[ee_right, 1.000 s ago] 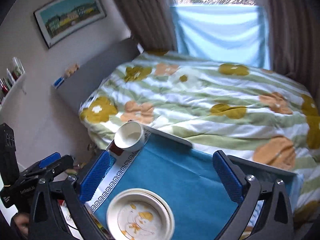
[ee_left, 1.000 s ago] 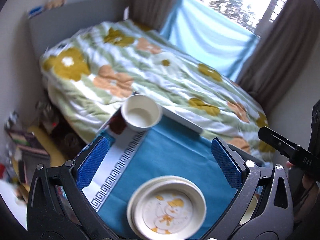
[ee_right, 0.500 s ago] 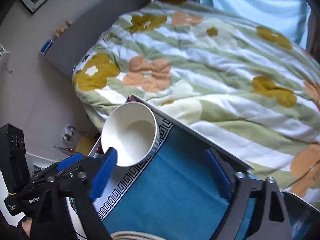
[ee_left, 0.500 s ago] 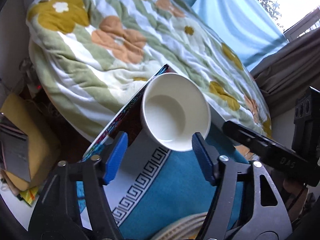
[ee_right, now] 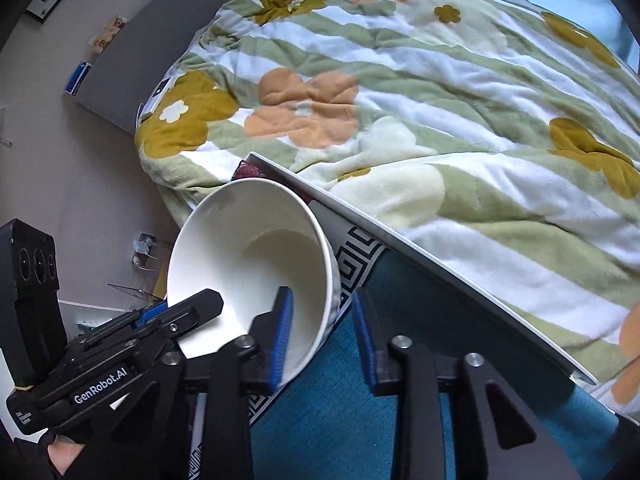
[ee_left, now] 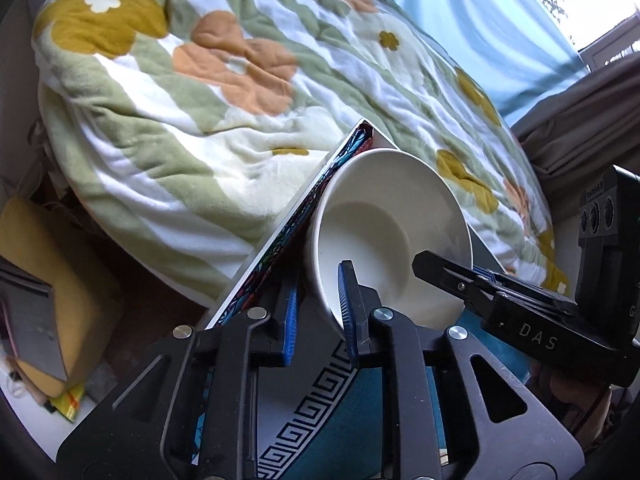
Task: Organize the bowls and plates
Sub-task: 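Lift the small white bowl and carry it over the cream bowl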
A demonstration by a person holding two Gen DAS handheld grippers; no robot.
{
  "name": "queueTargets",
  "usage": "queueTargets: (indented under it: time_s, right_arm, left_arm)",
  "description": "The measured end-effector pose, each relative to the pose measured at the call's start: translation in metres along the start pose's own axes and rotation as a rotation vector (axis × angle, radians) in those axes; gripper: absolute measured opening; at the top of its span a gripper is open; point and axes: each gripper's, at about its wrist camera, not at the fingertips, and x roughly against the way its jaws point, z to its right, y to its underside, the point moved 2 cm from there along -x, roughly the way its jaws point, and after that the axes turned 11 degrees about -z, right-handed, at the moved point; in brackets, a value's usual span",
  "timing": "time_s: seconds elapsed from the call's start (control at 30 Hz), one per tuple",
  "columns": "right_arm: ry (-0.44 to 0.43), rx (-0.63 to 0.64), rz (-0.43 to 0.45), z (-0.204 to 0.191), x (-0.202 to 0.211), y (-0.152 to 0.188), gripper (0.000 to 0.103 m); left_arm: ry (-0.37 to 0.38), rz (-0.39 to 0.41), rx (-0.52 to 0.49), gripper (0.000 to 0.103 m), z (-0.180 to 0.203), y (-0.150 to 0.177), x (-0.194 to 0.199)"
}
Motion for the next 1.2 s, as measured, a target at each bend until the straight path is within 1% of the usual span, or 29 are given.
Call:
queueTargets:
  time_s: [0.07, 0.27, 0.47, 0.6, 0.77, 0.83, 0.97, 1.07, 1.2]
  right_arm:
    - [0.007, -0.001, 0.004, 0.000, -0.001, -0.001, 0.016]
    - [0.015, -0.009, 0.011, 0.002, -0.003, 0.000, 0.016]
    - [0.002, -0.031, 0.025, 0.005, 0.002, 0.006, 0.015]
    - [0.004, -0.039, 0.058, 0.001, 0.016, 0.012, 0.015]
    - [0.004, -0.059, 0.108, -0.003, 0.043, 0.027, 0.015]
    - [0.006, -0.066, 0.133, -0.004, 0.058, 0.038, 0.015]
    - [0.010, -0.085, 0.188, -0.003, 0.093, 0.065, 0.015]
    - [0.010, -0.101, 0.238, 0.001, 0.122, 0.093, 0.015]
    - [0.012, -0.138, 0.301, 0.013, 0.160, 0.143, 0.015]
  left_arm:
    - [-0.016, 0.003, -0.013, 0.016, 0.002, -0.001, 0.000]
    - [-0.025, 0.004, -0.024, 0.015, 0.005, 0.000, 0.001]
    - [-0.030, 0.020, -0.051, 0.015, 0.010, 0.001, 0.011]
    - [-0.037, 0.037, -0.085, 0.015, 0.020, 0.004, 0.024]
    - [-0.027, 0.069, -0.142, 0.015, 0.043, 0.015, 0.049]
    - [-0.024, 0.083, -0.163, 0.015, 0.054, 0.022, 0.060]
    - [-0.018, 0.110, -0.218, 0.015, 0.085, 0.046, 0.085]
    - [-0.014, 0.131, -0.271, 0.015, 0.115, 0.071, 0.102]
    - [0.006, 0.152, -0.339, 0.015, 0.153, 0.112, 0.119]
